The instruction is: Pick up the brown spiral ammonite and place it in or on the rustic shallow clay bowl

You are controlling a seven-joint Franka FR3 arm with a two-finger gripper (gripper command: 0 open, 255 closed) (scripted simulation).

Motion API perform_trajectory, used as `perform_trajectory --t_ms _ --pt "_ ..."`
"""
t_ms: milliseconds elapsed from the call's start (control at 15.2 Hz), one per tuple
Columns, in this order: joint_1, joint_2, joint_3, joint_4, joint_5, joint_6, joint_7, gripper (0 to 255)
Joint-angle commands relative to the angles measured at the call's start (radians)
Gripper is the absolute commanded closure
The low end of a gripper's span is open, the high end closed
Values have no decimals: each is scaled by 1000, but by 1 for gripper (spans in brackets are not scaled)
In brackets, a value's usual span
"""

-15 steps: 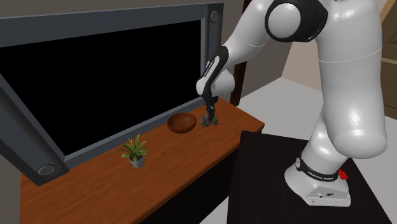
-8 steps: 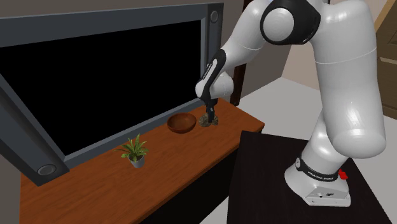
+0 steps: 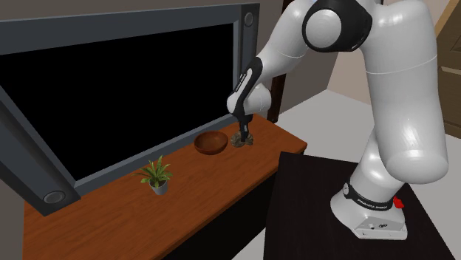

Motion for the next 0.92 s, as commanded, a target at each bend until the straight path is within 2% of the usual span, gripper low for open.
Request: perform_trajectory --t_ms 0,264,858 --pt "0 0 0 0 0 0 0 255" --pt "0 0 0 0 0 0 0 255" --pt "60 -114 -79 -25 -89 -87 67 255"
